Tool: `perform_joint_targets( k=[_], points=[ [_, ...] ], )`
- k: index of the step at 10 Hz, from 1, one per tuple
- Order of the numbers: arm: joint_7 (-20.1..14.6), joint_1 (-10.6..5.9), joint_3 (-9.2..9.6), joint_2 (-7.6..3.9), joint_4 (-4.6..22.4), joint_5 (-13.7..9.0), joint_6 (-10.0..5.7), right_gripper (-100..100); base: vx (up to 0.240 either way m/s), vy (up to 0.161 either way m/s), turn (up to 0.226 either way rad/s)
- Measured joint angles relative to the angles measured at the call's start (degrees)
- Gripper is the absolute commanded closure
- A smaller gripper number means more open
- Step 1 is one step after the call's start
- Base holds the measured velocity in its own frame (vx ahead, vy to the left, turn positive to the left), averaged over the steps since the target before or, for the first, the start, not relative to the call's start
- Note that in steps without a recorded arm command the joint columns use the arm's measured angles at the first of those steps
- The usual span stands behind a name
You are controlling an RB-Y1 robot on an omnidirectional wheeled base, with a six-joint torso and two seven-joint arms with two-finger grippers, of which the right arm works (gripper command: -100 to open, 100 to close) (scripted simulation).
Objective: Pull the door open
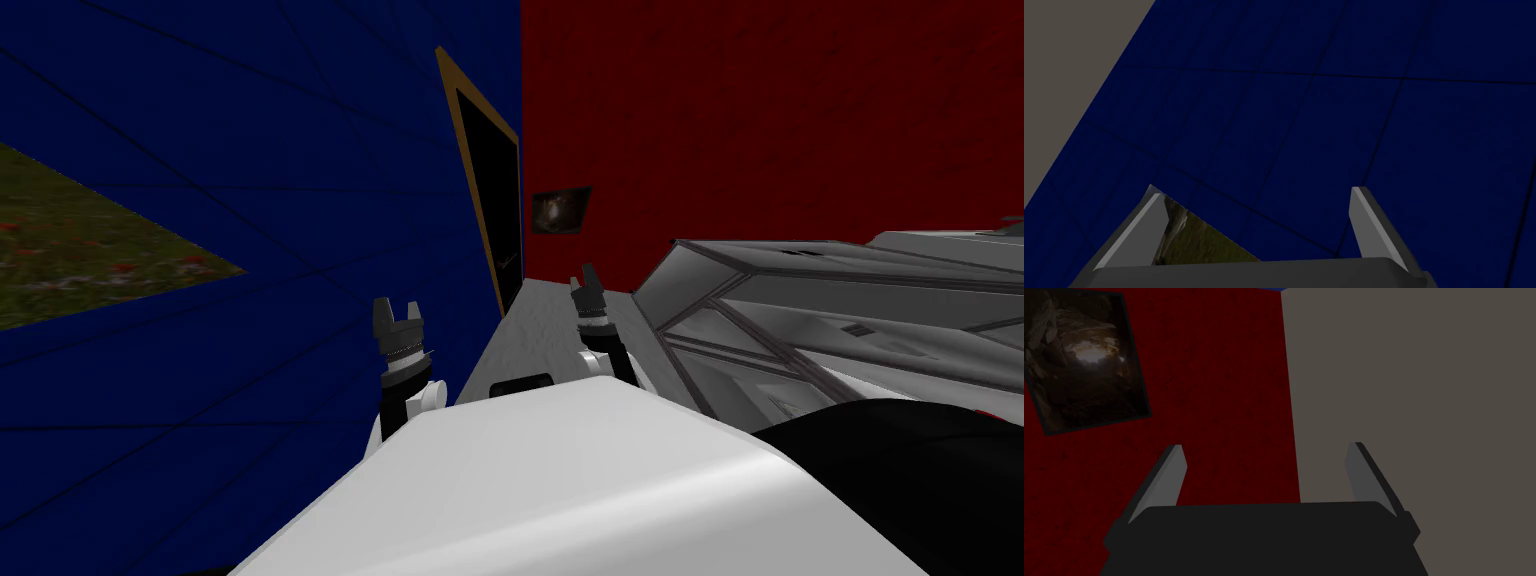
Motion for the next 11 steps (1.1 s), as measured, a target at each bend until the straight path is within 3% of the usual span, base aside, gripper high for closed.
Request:
perform_joint_targets(
  k=[8,11],
  points=[
    [-1.8,-5.05,0.07,-2.71,10.4,-0.8,-1.74,-100,0.109,-0.067,0.147],
    [-2.5,-5.95,0.51,-3.43,13.8,-0.9,-2.76,-100,0.079,-0.070,0.120]
  ],
)
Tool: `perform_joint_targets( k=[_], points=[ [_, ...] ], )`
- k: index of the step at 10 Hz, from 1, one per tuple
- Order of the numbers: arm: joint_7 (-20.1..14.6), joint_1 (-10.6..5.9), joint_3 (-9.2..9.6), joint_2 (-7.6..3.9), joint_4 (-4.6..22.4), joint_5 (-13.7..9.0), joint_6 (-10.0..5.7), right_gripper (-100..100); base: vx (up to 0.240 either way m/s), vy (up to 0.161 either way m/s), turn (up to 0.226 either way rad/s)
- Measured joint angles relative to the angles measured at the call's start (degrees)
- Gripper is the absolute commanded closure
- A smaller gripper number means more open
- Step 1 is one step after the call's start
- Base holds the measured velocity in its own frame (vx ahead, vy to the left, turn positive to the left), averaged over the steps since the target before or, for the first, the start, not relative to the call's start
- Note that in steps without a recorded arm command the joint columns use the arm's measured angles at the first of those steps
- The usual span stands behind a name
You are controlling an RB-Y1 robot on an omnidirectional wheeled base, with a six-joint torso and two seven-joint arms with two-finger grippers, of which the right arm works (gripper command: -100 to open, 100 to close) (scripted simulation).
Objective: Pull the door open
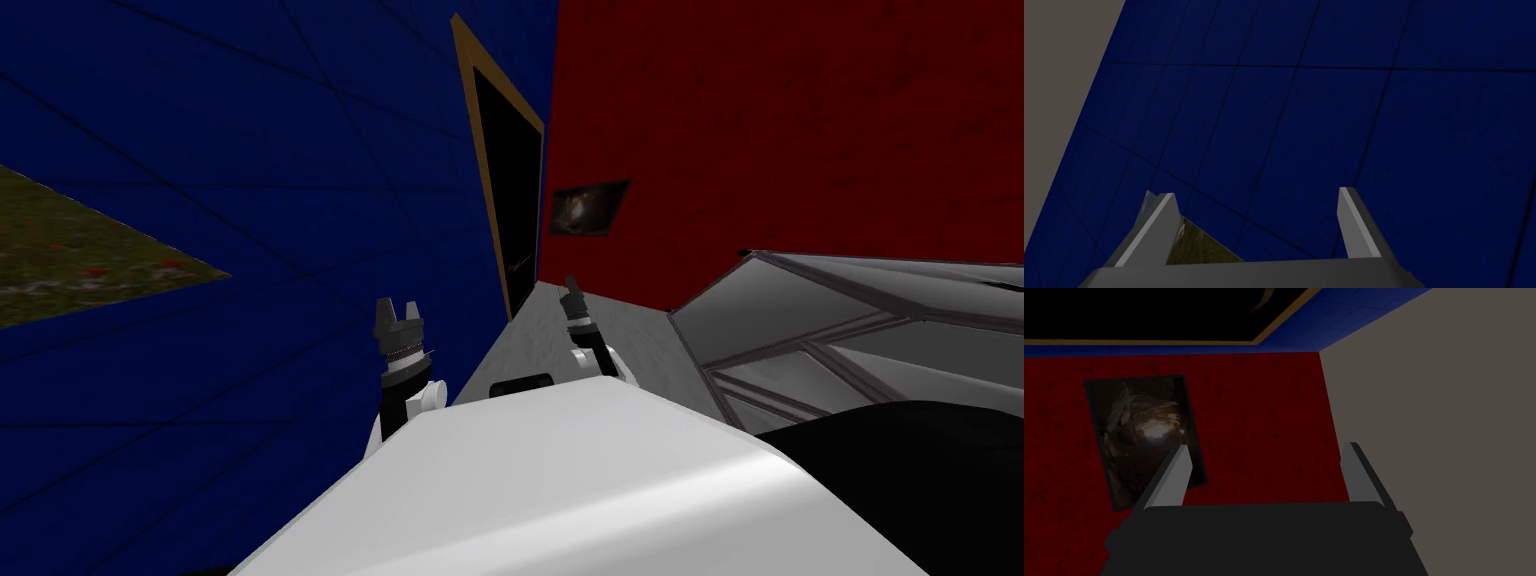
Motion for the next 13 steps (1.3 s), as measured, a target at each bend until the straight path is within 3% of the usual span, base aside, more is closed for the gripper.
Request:
perform_joint_targets(
  k=[13],
  points=[
    [-3.0,-8.04,0.49,-3.26,17.4,-1.2,-3.00,-100,0.077,-0.081,0.145]
  ],
)
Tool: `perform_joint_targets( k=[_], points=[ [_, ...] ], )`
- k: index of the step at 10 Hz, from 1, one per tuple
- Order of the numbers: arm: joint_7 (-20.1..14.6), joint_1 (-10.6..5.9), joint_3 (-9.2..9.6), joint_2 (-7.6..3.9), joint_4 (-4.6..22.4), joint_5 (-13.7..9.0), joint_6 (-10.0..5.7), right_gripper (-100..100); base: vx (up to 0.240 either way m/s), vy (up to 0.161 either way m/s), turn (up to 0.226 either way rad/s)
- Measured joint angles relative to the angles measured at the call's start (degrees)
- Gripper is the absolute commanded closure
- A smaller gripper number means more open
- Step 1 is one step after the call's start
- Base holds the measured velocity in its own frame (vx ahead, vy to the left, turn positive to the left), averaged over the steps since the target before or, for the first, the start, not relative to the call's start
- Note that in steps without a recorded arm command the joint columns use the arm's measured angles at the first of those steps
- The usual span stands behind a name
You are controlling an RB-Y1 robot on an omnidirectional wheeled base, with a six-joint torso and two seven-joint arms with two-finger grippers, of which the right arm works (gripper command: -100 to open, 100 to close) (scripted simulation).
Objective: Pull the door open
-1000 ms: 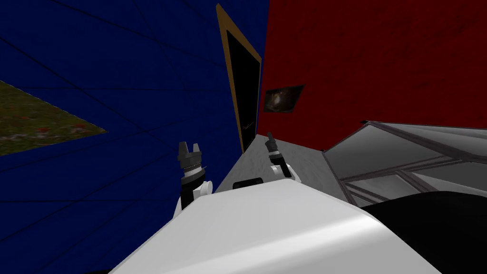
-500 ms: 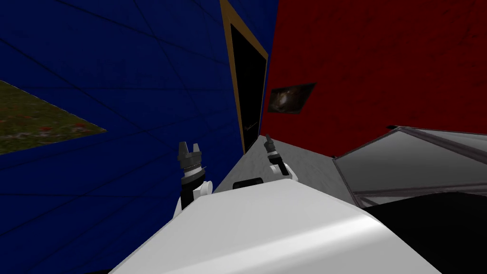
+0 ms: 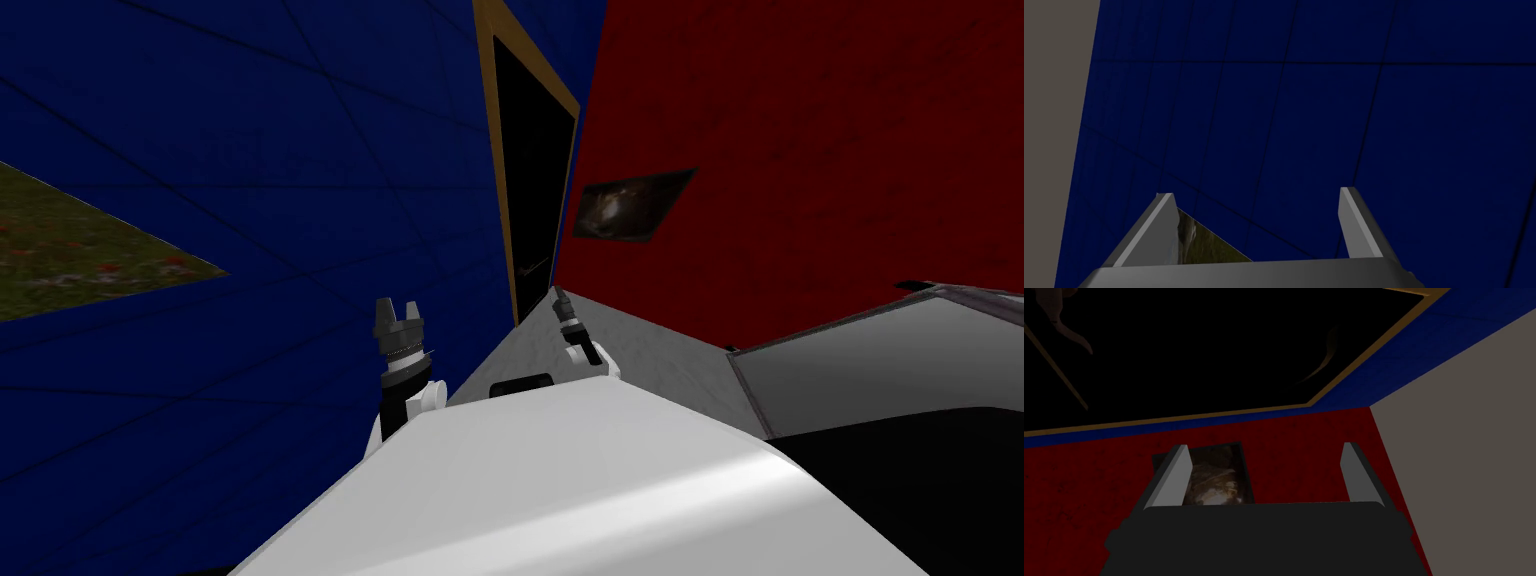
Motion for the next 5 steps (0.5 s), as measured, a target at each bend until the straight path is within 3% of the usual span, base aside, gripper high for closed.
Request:
perform_joint_targets(
  k=[5],
  points=[
    [-1.4,-3.33,0.15,-1.46,7.6,-0.6,-1.54,-100,0.070,-0.102,0.151]
  ],
)
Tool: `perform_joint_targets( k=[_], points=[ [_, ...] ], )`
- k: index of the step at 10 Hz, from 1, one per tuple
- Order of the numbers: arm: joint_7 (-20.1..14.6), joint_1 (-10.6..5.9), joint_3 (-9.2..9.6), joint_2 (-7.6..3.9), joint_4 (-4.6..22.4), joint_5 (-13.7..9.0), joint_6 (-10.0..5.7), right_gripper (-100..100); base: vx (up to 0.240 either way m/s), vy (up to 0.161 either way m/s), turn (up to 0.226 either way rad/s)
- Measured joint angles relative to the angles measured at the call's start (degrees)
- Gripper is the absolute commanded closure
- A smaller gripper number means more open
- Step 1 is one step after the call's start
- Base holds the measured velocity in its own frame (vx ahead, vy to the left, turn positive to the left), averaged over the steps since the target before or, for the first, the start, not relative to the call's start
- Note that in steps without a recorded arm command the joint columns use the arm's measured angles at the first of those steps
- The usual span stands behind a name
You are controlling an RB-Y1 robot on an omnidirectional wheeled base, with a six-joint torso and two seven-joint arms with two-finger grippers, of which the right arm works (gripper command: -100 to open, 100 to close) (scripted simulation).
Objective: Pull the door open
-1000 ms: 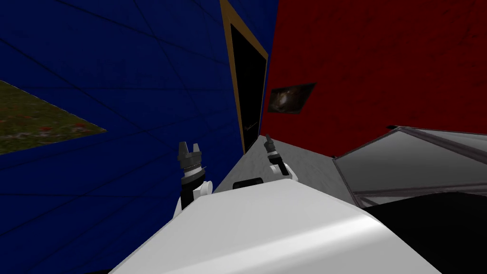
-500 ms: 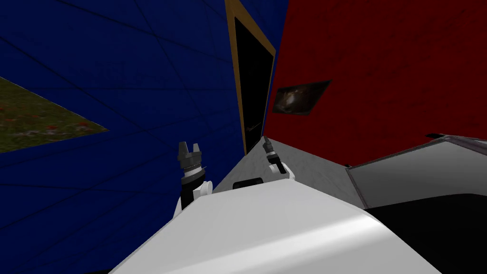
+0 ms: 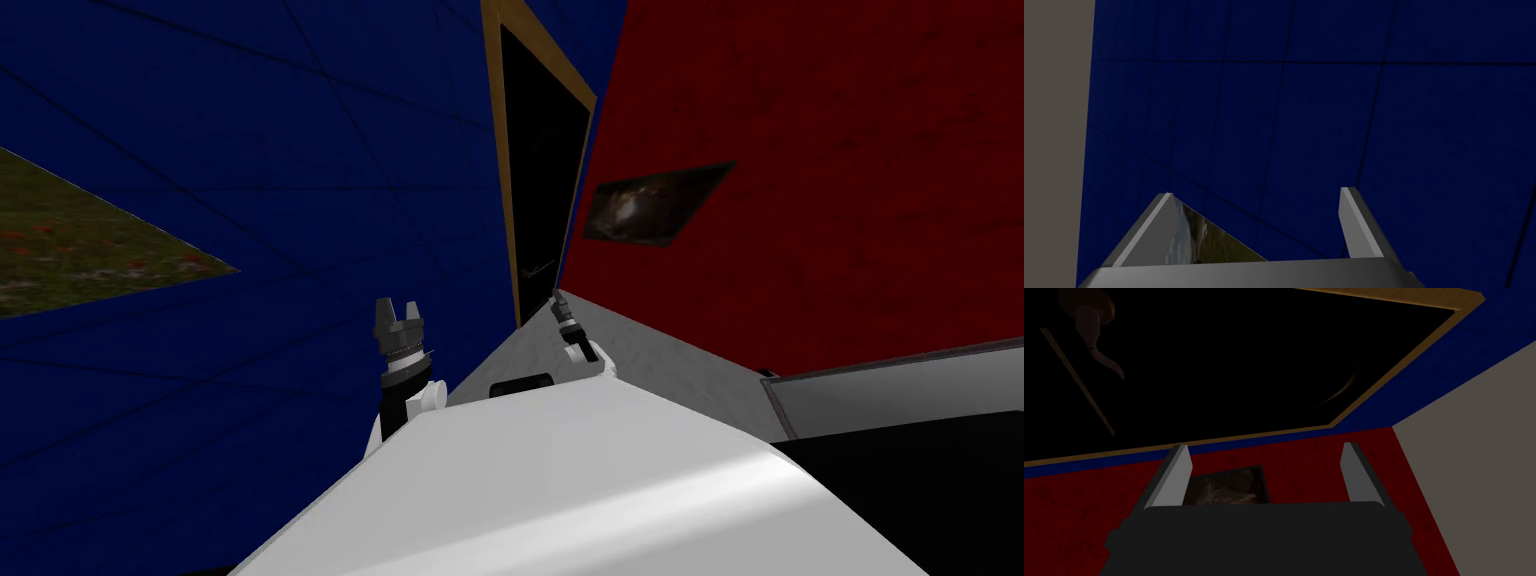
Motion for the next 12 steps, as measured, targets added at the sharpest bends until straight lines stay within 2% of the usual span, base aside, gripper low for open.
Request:
perform_joint_targets(
  k=[2,9,11,12],
  points=[
    [-0.6,-1.71,0.00,-0.59,3.7,-0.3,-0.82,-100,0.073,-0.101,0.153],
    [-2.5,-6.34,0.37,-2.40,13.6,-1.0,-2.20,-100,0.051,-0.106,0.163],
    [-3.1,-8.18,0.40,-2.91,17.8,-1.2,-3.44,-100,0.048,-0.113,0.166],
    [-3.4,-8.61,0.46,-3.26,18.8,-1.3,-3.54,-100,0.026,-0.101,0.137]
  ],
)
